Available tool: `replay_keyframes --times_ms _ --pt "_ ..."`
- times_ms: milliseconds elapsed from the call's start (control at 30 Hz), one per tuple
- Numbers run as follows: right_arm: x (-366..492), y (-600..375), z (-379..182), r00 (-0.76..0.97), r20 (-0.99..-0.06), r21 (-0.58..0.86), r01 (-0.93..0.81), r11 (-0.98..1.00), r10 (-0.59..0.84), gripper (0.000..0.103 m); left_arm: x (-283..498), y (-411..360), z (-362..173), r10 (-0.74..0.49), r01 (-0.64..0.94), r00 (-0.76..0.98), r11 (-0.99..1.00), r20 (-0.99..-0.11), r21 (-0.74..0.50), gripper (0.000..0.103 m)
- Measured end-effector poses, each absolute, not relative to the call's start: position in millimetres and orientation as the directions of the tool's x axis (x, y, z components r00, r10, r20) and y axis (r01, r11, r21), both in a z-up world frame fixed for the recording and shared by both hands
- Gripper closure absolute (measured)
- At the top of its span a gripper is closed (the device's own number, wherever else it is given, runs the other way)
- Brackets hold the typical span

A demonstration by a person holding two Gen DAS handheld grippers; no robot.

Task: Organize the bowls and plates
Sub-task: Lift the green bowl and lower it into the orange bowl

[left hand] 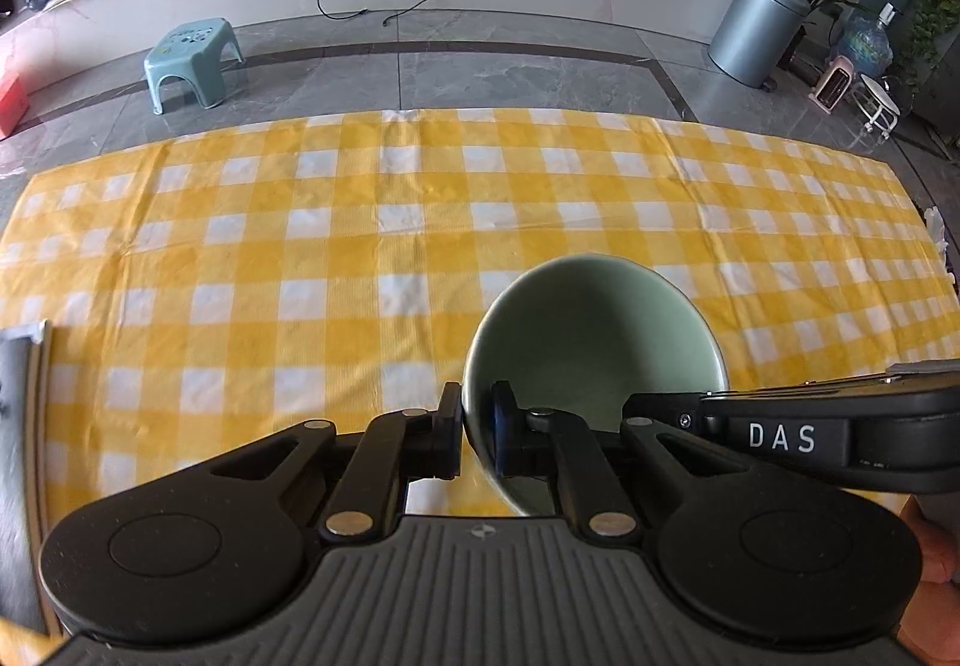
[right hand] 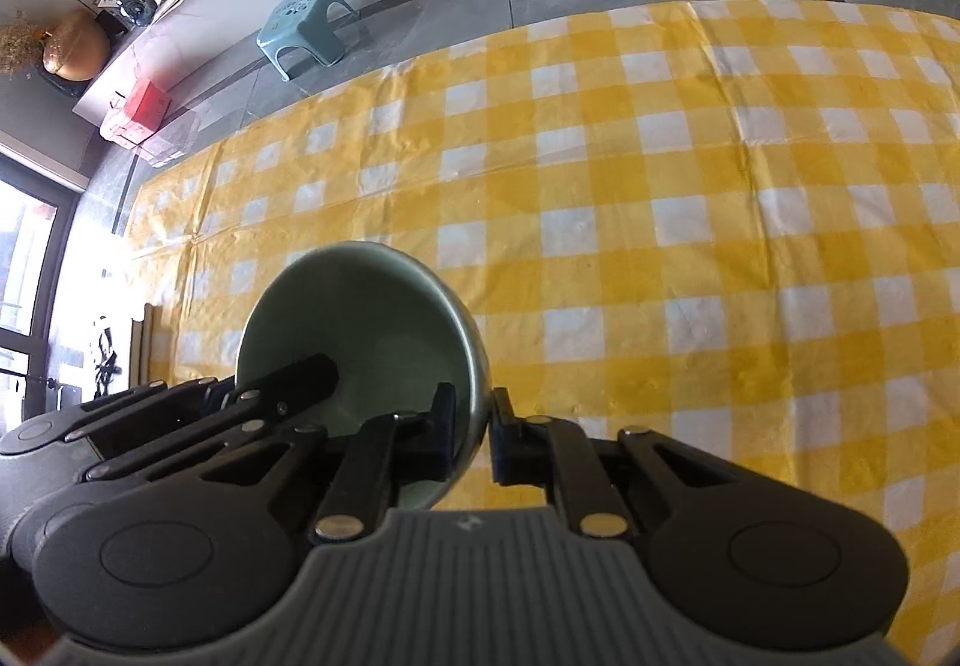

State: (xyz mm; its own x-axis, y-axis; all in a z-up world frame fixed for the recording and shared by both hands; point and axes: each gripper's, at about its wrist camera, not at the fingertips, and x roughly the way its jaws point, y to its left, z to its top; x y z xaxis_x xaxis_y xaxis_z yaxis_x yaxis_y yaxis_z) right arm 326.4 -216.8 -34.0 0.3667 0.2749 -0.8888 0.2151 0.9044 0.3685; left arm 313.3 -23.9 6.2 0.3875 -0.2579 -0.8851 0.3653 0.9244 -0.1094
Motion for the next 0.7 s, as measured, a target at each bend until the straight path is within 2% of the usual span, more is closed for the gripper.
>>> replay_keyframes --times_ms 300,700 --pt "226.5 -226.2 15.6 0.463 -0.837 0.429 0.228 0.874 0.291 0.095 232.9 -33.6 51.5 -0.24 0.341 0.455 0.936 -0.858 -0.08 0.094" --pt "108.1 -248.4 31.3 0.56 -0.781 0.477 0.249 0.843 0.276 0.095 142.8 -47.4 56.1 -0.304 0.312 0.466 0.935 -0.831 -0.168 0.094"
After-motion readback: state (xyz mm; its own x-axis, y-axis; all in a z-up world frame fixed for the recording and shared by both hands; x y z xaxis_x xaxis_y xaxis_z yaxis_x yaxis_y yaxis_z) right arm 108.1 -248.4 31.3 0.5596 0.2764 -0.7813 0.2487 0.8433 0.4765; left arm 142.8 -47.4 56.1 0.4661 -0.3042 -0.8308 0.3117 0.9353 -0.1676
